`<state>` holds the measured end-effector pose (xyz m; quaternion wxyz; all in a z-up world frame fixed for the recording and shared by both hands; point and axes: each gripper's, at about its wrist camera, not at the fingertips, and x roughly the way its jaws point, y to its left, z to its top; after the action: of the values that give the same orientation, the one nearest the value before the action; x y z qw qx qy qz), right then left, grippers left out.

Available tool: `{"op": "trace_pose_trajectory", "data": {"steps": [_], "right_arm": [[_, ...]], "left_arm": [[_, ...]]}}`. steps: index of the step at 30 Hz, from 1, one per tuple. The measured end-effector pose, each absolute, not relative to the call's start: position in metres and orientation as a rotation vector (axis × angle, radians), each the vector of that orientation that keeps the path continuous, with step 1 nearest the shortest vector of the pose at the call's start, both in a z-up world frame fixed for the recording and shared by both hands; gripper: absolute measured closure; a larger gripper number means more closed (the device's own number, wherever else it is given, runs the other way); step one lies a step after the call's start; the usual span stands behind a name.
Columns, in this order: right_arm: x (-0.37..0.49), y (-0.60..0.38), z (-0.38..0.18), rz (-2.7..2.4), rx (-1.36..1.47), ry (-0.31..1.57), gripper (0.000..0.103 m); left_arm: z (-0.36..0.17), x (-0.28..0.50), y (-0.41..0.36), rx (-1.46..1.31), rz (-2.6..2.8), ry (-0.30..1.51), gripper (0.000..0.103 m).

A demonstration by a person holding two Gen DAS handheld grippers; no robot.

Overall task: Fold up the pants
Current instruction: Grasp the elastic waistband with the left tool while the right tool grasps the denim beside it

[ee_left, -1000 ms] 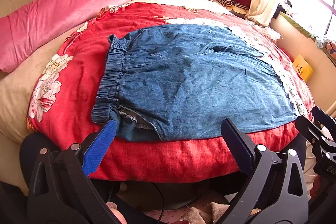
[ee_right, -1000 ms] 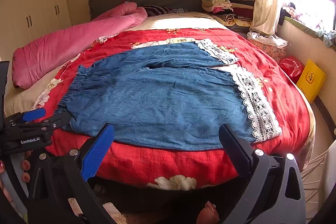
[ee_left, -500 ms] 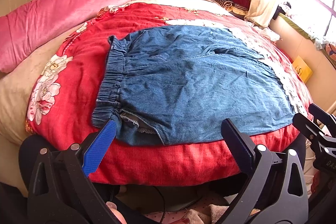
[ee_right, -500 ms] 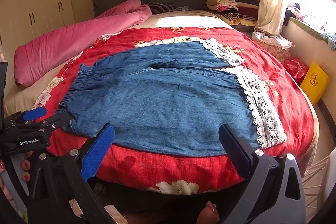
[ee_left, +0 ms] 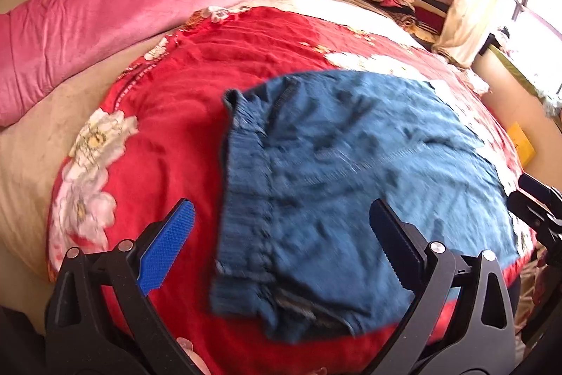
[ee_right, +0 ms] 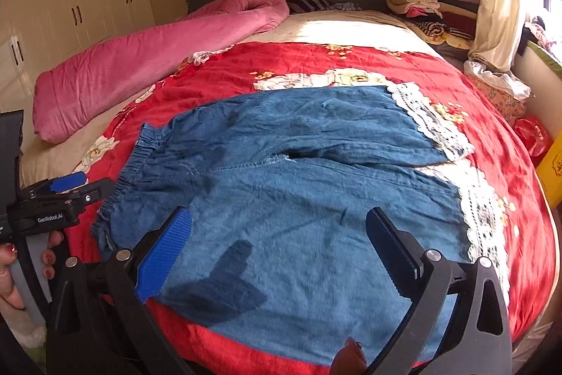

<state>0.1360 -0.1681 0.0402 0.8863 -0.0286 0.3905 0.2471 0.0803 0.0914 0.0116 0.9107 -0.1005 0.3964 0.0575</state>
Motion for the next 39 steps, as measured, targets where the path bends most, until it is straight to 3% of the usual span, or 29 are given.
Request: {"op": "trace_pose_trajectory", "data": {"steps": [17,20,22,24,25,26,37,38,39], "right_arm": [[0.278,-0.090,0.035,0.674,-0.134,0.882,0.004],[0.300,-0.072,0.030,0.715,-0.199,0.901,0.004],[0.314,-0.059,0.025,0.736,-0.266,0.909,0.004],[0.326,-0.047,0.019,0.751,-0.324,0.906,0.004],[0.332,-0.041,0.015,0.767,-0.355,0.910,0.004],[0.338,-0.034,0.011,0.778,-0.390,0.913,0.004],[0.355,0.030,-0.035,0.973,-0.822,0.874,0.006],[0.353,0.035,-0.039,0.998,-0.852,0.880,0.009],[0.352,0.038,-0.042,1.044,-0.855,0.901,0.029]], "left_arm": [[-0.017,0.202,0.157,-0.288,0.074,0.909,0.013],[-0.029,0.215,0.161,-0.303,0.053,0.943,0.024],[-0.038,0.223,0.164,-0.322,0.032,0.960,0.047],[-0.045,0.227,0.168,-0.348,0.017,0.969,0.062],[-0.046,0.227,0.169,-0.347,0.006,0.957,0.080],[-0.046,0.226,0.170,-0.341,-0.006,0.946,0.084],[-0.015,0.206,0.183,-0.391,-0.131,0.767,0.089],[-0.013,0.206,0.182,-0.394,-0.137,0.760,0.089],[-0.011,0.206,0.182,-0.394,-0.145,0.752,0.089]]}}
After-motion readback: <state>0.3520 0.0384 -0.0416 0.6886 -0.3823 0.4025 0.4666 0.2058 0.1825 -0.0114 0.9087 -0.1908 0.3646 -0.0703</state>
